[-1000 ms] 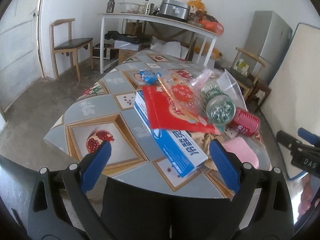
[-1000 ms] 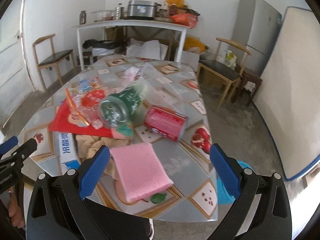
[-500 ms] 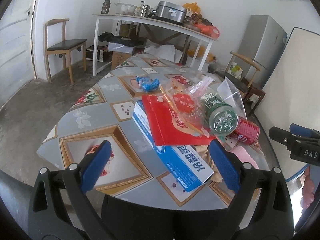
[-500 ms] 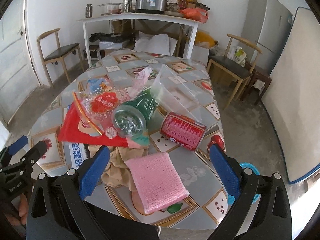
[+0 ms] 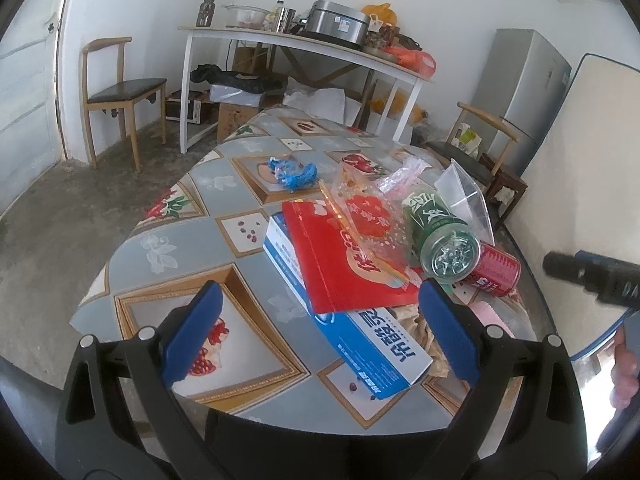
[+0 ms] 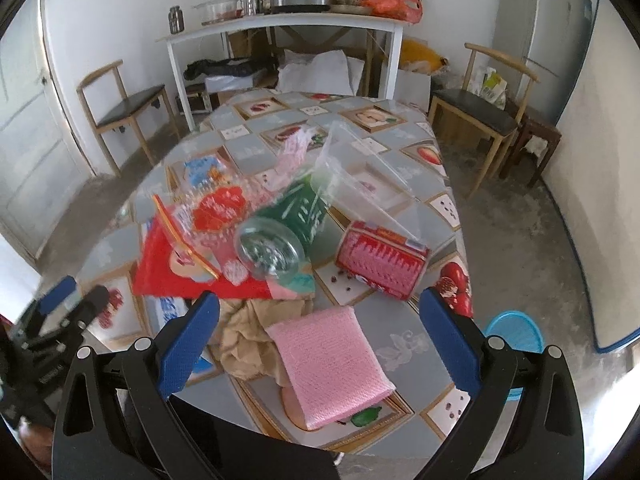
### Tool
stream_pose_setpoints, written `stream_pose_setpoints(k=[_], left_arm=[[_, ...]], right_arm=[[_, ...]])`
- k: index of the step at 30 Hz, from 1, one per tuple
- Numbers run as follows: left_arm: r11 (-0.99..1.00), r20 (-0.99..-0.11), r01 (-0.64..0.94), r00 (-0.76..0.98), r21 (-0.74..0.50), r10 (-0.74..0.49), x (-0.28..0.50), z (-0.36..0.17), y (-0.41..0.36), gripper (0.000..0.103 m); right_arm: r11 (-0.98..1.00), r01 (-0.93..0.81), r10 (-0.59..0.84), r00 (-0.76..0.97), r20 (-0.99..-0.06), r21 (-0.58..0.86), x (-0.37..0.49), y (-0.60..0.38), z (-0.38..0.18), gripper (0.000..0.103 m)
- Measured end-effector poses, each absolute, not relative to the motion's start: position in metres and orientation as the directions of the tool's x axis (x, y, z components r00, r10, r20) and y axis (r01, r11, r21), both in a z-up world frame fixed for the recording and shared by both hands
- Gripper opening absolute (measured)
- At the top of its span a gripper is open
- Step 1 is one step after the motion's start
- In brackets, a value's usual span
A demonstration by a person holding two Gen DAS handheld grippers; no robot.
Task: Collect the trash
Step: 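Move the left tool toward the blue plastic wrapper on the table, then close the left tool on the blue plastic wrapper and lift it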
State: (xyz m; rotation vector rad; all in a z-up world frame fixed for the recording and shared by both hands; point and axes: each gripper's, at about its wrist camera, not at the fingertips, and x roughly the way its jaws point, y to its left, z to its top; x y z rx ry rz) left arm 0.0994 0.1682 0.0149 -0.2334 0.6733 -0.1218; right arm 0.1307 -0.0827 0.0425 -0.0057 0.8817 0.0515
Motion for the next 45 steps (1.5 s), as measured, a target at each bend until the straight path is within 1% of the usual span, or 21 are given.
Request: stream_pose_setpoints(k=[5,8,15,19,24,27,29,30,31,33,34,35,36,38,39,41,42,43,44,45], left_arm=[[0.962,-0.592,0.038,0.781,-0.269,-0.197,0.106,0.014,0.178,0.095],[0.961,-0.587,0.058,0.781,-0.269,-0.211,0.112,0.013,0.181,0.095],[0.942,-0.552,0.119,0.784,-0.315,-0.284,0.129,0.023,0.188,0.095],[0.937,-0.541,0.130,0.787,-0.324,-0.296,0.142,0.032,0.192,0.095],[0.926,-0.524,0.123,0.794,-0.356,-0.307,0.173,0.053,0.207,0.094],[0.910,-0.523,0.129,0.783,-0.395,-0.338,0.214,0.063,0.220,0.088],[0.892,-0.587,0.110,0.716,-0.439,-0.378,0.262,0.054,0.227,0.082],[0.882,-0.607,0.099,0.689,-0.461,-0.395,0.276,0.050,0.229,0.077],[0.852,-0.635,0.080,0.632,-0.517,-0.444,0.304,0.038,0.233,0.073],[0.826,-0.674,0.040,0.557,-0.562,-0.486,0.339,0.020,0.234,0.072],[0.824,-0.697,0.027,0.519,-0.566,-0.495,0.355,0.010,0.232,0.070],[0.827,-0.713,0.011,0.500,-0.562,-0.491,0.364,0.003,0.230,0.067],[0.841,-0.747,-0.021,0.471,-0.541,-0.469,0.380,-0.008,0.227,0.064],[0.869,-0.791,-0.025,0.426,-0.495,-0.438,0.398,-0.021,0.219,0.061],[0.890,-0.822,-0.039,0.402,-0.454,-0.402,0.408,-0.030,0.214,0.055],[0.910,-0.854,-0.046,0.368,-0.411,-0.368,0.418,-0.043,0.208,0.050],[0.917,-0.864,-0.049,0.357,-0.397,-0.355,0.422,-0.047,0.206,0.044],[0.928,-0.879,-0.053,0.343,-0.369,-0.330,0.424,-0.052,0.202,0.041],[0.932,-0.884,-0.053,0.339,-0.358,-0.321,0.424,-0.054,0.202,0.040],[0.934,-0.884,-0.047,0.342,-0.354,-0.318,0.423,-0.055,0.199,0.038]], right_arm=[[0.999,-0.037,0.022,0.636,-0.771,-0.003,0.129,-0.081,0.046,0.097],[0.998,-0.040,-0.004,0.677,-0.736,-0.042,0.120,-0.081,0.040,0.097],[0.990,-0.064,-0.033,0.752,-0.658,-0.122,0.112,-0.082,0.032,0.097],[0.992,-0.072,-0.011,0.770,-0.638,-0.104,0.116,-0.086,0.030,0.097],[0.996,-0.085,0.045,0.787,-0.615,-0.035,0.127,-0.094,0.030,0.097],[0.996,-0.093,0.070,0.804,-0.590,-0.008,0.133,-0.098,0.034,0.097],[0.996,-0.092,0.083,0.813,-0.577,0.014,0.137,-0.103,0.038,0.097],[0.996,-0.087,0.087,0.817,-0.570,0.027,0.138,-0.107,0.040,0.097],[0.996,-0.083,0.089,0.820,-0.565,0.037,0.139,-0.109,0.041,0.097],[0.996,-0.068,0.089,0.825,-0.558,0.058,0.142,-0.118,0.043,0.097],[0.996,-0.059,0.086,0.826,-0.557,0.066,0.142,-0.122,0.043,0.097],[0.996,-0.045,0.081,0.825,-0.559,0.079,0.144,-0.129,0.042,0.097],[0.995,-0.035,0.080,0.823,-0.562,0.090,0.145,-0.134,0.042,0.097],[0.993,-0.013,0.076,0.818,-0.570,0.114,0.148,-0.144,0.039,0.097],[0.992,-0.001,0.074,0.815,-0.575,0.126,0.150,-0.151,0.038,0.097],[0.989,0.015,0.074,0.810,-0.582,0.148,0.154,-0.161,0.038,0.097],[0.987,0.024,0.073,0.810,-0.583,0.156,0.157,-0.167,0.039,0.097],[0.986,0.030,0.071,0.810,-0.582,0.162,0.160,-0.173,0.039,0.097],[0.985,0.032,0.072,0.810,-0.582,0.167,0.164,-0.177,0.040,0.097],[0.984,0.033,0.077,0.809,-0.582,0.176,0.169,-0.183,0.041,0.097]])
